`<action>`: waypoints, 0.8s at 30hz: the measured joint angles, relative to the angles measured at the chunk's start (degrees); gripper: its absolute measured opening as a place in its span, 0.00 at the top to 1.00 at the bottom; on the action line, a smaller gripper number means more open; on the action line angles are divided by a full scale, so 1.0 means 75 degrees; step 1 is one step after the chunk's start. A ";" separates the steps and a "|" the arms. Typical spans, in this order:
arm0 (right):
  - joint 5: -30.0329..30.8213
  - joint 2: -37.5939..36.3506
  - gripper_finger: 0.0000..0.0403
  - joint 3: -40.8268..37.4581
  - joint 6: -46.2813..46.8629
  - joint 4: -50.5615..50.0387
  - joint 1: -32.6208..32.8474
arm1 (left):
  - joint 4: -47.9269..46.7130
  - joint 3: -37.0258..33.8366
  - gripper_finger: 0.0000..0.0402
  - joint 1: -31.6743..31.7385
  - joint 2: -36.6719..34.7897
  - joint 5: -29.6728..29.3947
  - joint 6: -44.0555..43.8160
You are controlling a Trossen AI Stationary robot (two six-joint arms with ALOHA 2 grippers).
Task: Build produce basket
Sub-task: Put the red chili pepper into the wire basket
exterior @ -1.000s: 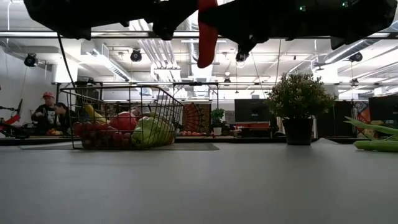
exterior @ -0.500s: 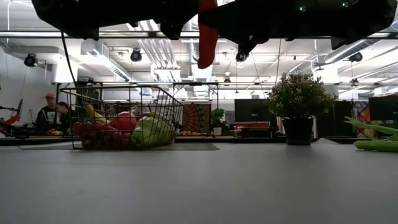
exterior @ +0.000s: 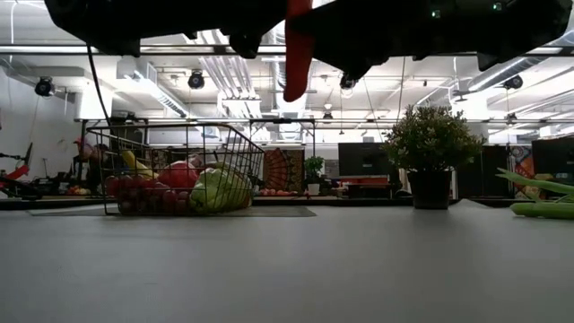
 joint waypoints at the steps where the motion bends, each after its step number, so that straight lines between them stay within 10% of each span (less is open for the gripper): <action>1: 0.0004 -0.0062 0.44 -0.0003 0.0072 -0.0075 0.0000 | -0.0110 -0.0018 0.75 0.0006 -0.0069 -0.0042 0.0003; 8: 0.1017 -0.0995 0.31 -0.0006 0.0634 -0.1543 0.0000 | -0.2572 -0.0037 0.74 0.0029 -0.1424 -0.2042 0.0458; 17: 0.1588 -0.2170 0.29 -0.0012 0.1549 -0.3368 0.0003 | -0.4882 -0.0043 0.74 0.0953 -0.2771 -0.7471 0.0726; 24: 0.1586 -0.2030 0.29 -0.0035 0.1600 -0.3381 0.0003 | -0.5986 -0.0051 0.74 0.2909 -0.2670 -0.6141 -0.1142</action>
